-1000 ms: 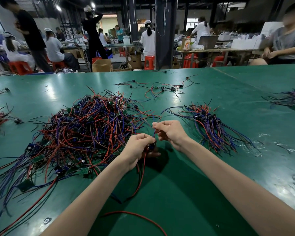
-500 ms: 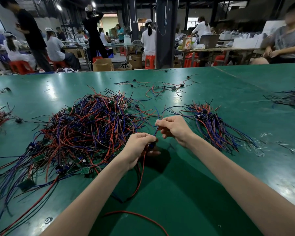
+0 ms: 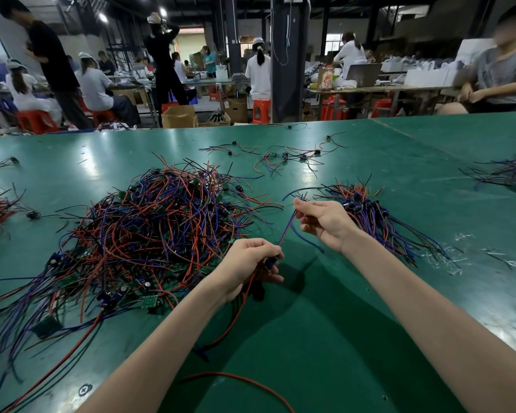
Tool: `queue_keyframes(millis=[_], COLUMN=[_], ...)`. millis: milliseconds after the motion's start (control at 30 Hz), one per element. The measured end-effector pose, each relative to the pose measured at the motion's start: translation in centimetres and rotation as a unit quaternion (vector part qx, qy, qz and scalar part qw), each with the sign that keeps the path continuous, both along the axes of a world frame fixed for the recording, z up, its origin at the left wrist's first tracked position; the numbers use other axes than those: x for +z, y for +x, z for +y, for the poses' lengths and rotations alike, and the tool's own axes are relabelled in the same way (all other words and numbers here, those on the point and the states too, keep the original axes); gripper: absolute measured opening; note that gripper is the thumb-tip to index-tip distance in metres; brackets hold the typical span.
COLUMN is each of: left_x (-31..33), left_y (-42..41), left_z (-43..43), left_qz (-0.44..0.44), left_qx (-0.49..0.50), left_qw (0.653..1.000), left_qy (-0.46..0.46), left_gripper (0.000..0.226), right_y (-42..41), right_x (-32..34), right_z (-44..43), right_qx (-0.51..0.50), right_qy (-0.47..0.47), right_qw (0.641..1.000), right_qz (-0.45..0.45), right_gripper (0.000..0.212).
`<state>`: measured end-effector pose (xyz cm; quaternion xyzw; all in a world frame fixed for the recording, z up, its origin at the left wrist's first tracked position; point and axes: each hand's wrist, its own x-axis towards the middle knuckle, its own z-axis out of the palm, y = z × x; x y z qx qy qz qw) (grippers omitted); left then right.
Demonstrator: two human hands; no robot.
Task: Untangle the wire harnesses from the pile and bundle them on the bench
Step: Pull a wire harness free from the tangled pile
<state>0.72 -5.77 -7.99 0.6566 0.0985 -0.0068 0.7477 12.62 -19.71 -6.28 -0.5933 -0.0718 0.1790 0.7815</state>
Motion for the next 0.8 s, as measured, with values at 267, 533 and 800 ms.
queue_keyframes(millis=[267, 533, 800], left_x=[0.24, 0.19, 0.40], left_y=[0.04, -0.20, -0.41], left_z=[0.33, 0.13, 0.04], left_qz=[0.003, -0.001, -0.007], left_qx=[0.003, -0.017, -0.022], left_qw=[1.000, 0.999, 0.999], left_qy=[0.007, 0.030, 0.037], left_gripper=[0.021, 0.023, 0.023], right_y=[0.02, 0.64, 0.54], right_x=[-0.13, -0.26, 0.00], right_z=[0.27, -0.27, -0.41], right_qx=[-0.001, -0.049, -0.022], right_qy=[0.017, 0.042, 0.080], right_qw=[1.000, 0.998, 0.996], right_qz=[0.005, 0.013, 0.044], right_gripper=[0.011, 0.010, 0.014])
